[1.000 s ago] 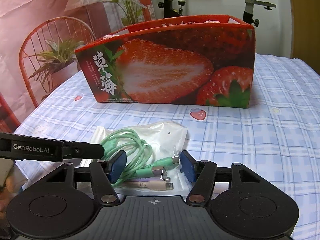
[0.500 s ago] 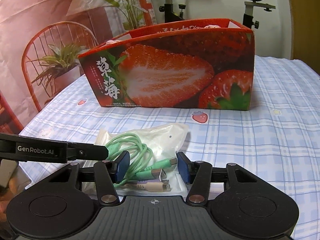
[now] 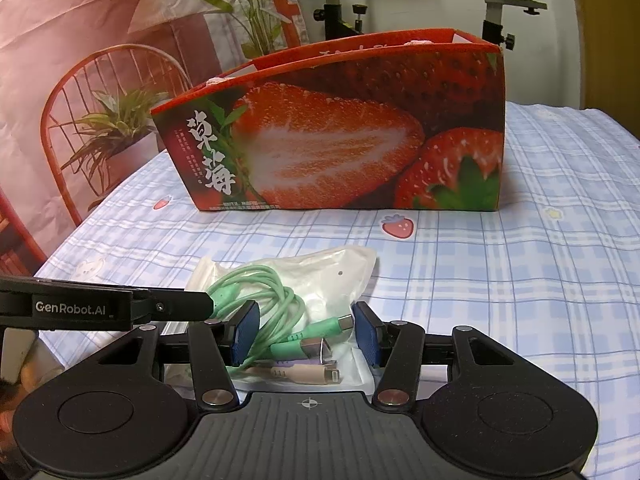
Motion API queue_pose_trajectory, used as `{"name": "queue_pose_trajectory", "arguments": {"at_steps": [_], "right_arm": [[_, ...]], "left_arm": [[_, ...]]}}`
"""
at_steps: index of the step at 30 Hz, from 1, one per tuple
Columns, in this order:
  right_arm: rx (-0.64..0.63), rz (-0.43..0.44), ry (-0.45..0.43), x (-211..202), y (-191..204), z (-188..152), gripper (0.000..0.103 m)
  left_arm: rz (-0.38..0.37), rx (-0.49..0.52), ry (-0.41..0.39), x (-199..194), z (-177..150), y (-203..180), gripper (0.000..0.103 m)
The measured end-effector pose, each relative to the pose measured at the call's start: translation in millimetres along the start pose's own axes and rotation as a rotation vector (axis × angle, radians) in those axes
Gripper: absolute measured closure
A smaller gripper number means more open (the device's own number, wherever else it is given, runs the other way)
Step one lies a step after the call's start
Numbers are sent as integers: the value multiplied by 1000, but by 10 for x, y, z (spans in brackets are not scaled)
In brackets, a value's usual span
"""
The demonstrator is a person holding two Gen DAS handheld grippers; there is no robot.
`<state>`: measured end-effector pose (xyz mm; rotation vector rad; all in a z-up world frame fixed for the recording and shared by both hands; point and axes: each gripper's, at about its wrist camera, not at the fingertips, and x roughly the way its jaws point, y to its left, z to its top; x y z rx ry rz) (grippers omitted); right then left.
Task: Organize soft objects
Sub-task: 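Close both grippers on the clear bag of green cables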
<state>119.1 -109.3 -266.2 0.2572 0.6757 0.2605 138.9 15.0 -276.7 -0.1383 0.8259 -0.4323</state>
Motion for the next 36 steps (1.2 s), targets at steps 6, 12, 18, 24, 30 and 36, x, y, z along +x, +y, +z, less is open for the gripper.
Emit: {"name": "queue_pose_trajectory", "arguments": {"at_steps": [6, 12, 18, 24, 30, 36], "right_arm": [[11, 3, -3, 4, -2, -3, 54], [18, 12, -1, -11, -41, 18, 58], [40, 11, 47, -14, -105, 102, 59], [69, 50, 176, 96, -249, 338, 59], [-2, 43, 280, 216, -190, 514, 56], [-41, 40, 323, 253, -125, 552, 47]], "left_arm": [[-15, -2, -2, 5, 4, -21, 75], [-2, -29, 10, 11, 20, 63, 76], [3, -25, 25, 14, 30, 79, 75], [8, -39, 89, 21, 119, 114, 73], [8, -56, 143, -16, 143, 168, 74], [-38, -90, 155, 61, 159, 180, 75]]}}
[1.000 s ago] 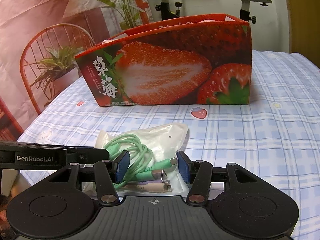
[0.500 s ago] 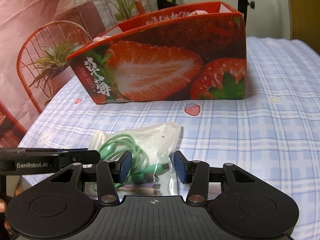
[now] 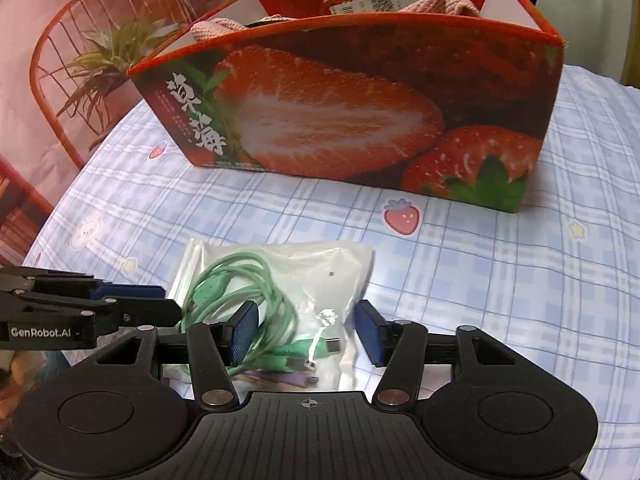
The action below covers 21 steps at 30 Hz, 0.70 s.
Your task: Organize soft objects
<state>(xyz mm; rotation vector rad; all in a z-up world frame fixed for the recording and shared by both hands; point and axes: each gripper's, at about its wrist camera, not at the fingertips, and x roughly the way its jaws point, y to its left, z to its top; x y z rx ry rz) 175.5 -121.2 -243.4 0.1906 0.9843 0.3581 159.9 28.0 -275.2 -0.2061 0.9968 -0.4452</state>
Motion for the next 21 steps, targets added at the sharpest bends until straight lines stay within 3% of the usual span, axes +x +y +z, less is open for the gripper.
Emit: {"name": "queue_pose_trajectory", "arguments": {"at_steps": [3, 8, 12, 17, 19, 21], "right_arm": [[-17, -6, 0, 28, 66, 2, 42], [-23, -10, -27, 60, 145, -14, 42], [11, 6, -78, 15, 116, -73, 61], [70, 27, -142, -54, 37, -145, 73], [74, 25, -166, -85, 38, -159, 74], [64, 19, -197, -128, 62, -163, 78]], "left_arm": [[-11, 24, -3, 70, 10, -71, 75], [-14, 54, -20, 90, -14, -138, 76], [13, 75, -50, 30, -7, -114, 82], [14, 96, -77, -29, -13, -121, 85], [-2, 99, -99, -76, -19, -136, 85], [-69, 100, -125, -147, -9, -163, 93]]}}
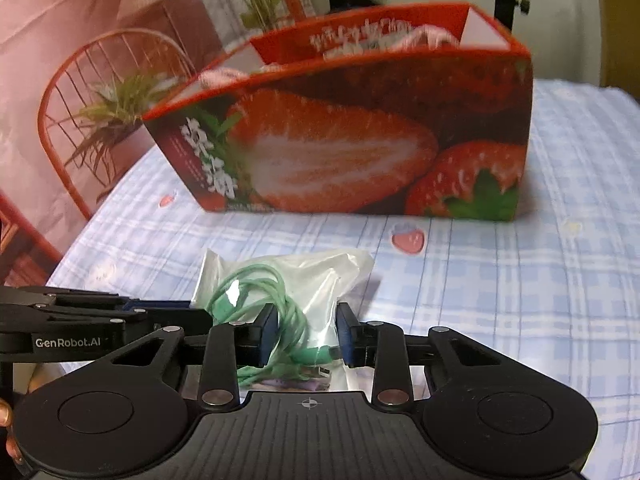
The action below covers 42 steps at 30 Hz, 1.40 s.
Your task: Organize soft objects
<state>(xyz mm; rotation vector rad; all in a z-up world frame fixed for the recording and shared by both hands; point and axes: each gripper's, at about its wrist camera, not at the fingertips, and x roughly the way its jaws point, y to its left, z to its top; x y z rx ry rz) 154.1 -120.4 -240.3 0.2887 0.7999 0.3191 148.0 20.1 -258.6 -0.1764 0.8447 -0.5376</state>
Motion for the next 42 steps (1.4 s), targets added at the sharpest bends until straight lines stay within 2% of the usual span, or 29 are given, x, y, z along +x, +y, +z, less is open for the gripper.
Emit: {"name": "queue_pose_trajectory", "arguments": {"at_steps": [1, 3, 4, 6, 7, 11, 13, 15, 16, 19, 21, 23, 26, 28, 29, 30, 31, 34, 35, 36, 42], "right_arm": [[-8, 10, -19, -35, 17, 13, 81], [-26, 49, -41, -82, 68, 44, 83], [-63, 32, -42, -89, 133, 65, 83], [-143, -49, -22, -27, 244, 80, 84], [-140, -62, -2, 15, 240, 83, 84], [-91, -47, 28, 52, 138, 23, 84], [-71, -61, 49, 53, 84, 1, 78], [-51, -49, 63, 27, 41, -25, 72], [-56, -44, 73, 6, 33, -45, 72], [-105, -55, 95, -20, 52, -122, 71], [-124, -50, 98, -62, 67, -146, 71], [-153, -47, 126, -57, 100, -173, 72], [-158, -48, 112, -63, 118, -227, 72], [-125, -32, 101, -67, 77, -242, 71], [-122, -28, 96, -67, 65, -250, 71], [-121, -27, 91, -70, 68, -259, 71], [-118, -27, 87, -69, 64, -266, 71], [-96, -19, 74, -86, 40, -286, 70], [-92, -17, 70, -92, 34, -293, 70], [-89, -15, 65, -95, 32, -296, 69], [-51, 9, 42, -103, 12, -308, 62]], "left_arm": [[-9, 12, -10, -23, 13, -33, 93], [35, 90, -30, -34, 41, -163, 93], [62, 94, -20, -3, 50, -189, 93], [91, 53, -13, -1, 39, -116, 93], [101, 46, -16, -23, 34, -80, 93], [172, 13, 12, -118, -1, 86, 91], [184, 3, 34, -139, 5, 170, 85], [186, -4, 54, -161, -15, 226, 68], [181, -6, 64, -152, -25, 252, 65], [161, -18, 100, -77, -59, 287, 62], [160, -15, 94, -24, -66, 253, 54], [156, -13, 93, 6, -67, 221, 52], [149, -5, 87, 47, -66, 188, 48], [145, -10, 80, 69, -71, 178, 48], [141, -13, 77, 74, -72, 166, 51], [94, -26, 77, 89, -77, 171, 65], [51, -51, 95, 144, -78, 180, 67], [58, -60, 71, 167, -110, 147, 69], [61, -66, 70, 174, -116, 152, 80], [58, -69, 64, 169, -122, 160, 84], [63, -19, -8, 32, -130, 109, 90]]}}
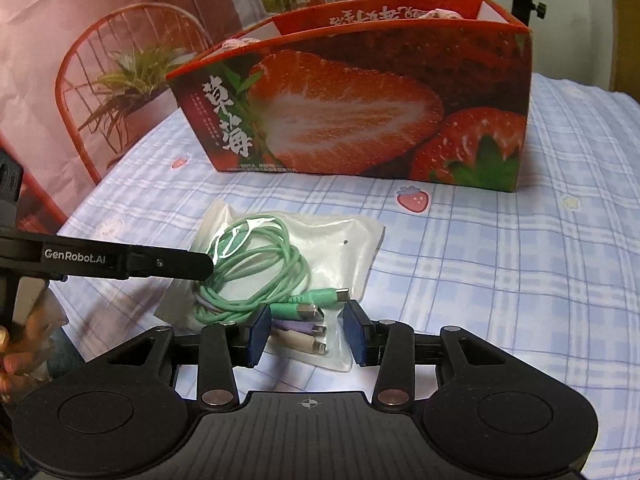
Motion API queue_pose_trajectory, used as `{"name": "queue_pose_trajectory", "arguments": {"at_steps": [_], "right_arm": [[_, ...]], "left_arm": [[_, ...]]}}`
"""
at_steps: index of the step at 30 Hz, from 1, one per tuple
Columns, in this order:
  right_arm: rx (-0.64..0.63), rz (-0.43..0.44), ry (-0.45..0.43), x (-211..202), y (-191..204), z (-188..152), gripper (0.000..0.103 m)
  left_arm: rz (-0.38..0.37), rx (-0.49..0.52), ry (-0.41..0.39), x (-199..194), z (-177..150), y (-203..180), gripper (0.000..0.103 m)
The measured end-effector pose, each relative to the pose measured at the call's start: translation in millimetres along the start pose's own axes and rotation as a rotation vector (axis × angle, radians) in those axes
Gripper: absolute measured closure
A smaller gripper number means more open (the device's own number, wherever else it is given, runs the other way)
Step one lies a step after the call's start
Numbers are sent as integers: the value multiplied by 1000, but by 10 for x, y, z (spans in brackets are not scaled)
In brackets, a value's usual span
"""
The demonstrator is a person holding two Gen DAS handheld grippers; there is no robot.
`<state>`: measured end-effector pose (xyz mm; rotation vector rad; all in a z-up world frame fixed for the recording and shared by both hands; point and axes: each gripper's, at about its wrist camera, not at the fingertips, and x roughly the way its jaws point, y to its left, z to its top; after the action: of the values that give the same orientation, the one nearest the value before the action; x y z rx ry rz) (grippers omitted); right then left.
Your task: Organize soft objects
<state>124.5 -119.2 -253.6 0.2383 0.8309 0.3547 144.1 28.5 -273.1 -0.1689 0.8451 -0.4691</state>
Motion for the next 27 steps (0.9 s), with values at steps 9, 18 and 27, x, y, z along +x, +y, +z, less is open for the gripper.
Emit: {"name": "queue_pose_trajectory", "arguments": {"at_steps": [9, 18, 27], "right_arm": [[126, 35, -69, -4, -225, 23, 43], [111, 86, -86, 185, -223, 151, 46], [187, 88, -125, 132, -286, 141, 82]], "left_arm": [[-21, 82, -94, -59, -38, -69, 91], [-25, 67, -84, 4, -76, -27, 91], [-6, 62, -125, -113, -28, -35, 92]]}}
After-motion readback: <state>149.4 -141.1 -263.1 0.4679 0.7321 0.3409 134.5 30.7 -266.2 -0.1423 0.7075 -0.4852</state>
